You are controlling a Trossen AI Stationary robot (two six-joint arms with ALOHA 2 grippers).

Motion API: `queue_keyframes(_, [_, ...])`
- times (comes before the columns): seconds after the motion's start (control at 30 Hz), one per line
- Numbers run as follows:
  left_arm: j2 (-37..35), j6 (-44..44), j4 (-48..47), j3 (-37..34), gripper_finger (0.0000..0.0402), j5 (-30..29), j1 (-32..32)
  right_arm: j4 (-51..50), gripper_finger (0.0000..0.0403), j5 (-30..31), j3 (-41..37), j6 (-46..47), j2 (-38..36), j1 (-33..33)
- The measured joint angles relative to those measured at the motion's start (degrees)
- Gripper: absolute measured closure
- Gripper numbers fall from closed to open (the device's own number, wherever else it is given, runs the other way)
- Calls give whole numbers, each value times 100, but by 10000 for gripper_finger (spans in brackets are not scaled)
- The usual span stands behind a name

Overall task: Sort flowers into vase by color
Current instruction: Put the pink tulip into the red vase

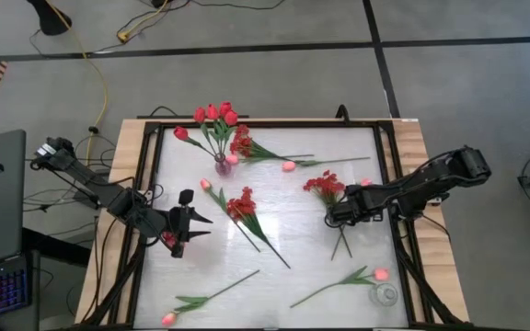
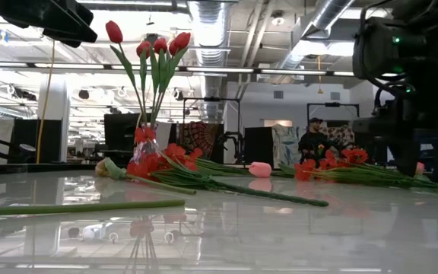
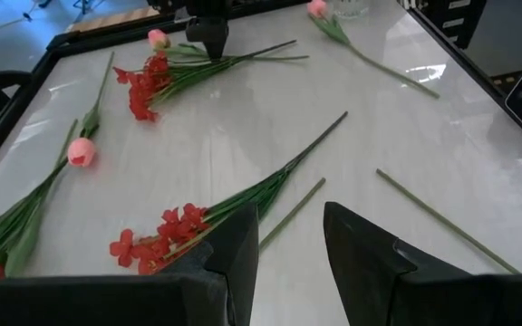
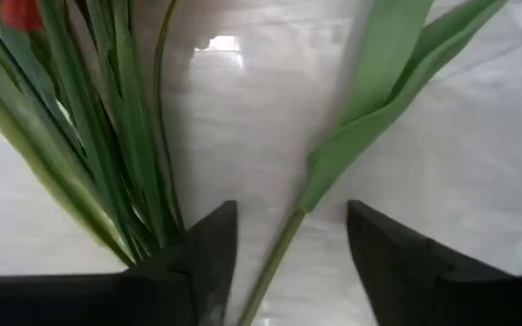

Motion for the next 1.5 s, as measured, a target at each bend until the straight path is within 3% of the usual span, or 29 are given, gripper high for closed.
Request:
queue_keyframes(0.27, [0,-2,0,0,286,-2,2,47,358,4,-4,-67,4,0])
queue_keyframes(0.33, [0,-2,0,0,286,-4,0,43,385,110,23,-165,10,1])
queue_keyframes(0.53, [0,-5,0,0,286,-4,2,-60,369,792,337,-219,24,13])
queue_keyframes(0.7, [0,-51,0,0,286,-3,0,-89,386,1776,774,-426,24,31])
queue_keyframes(1.0, [0,-90,0,0,286,-2,1,-28,379,3479,1768,-2484,22,93])
queue_keyframes(1.33, [2,-85,241,0,286,-12,2,558,382,3605,2836,-4265,19,603])
queue_keyframes(1.5, [161,144,1064,0,286,70,2,2136,383,3602,2909,-5398,17,981])
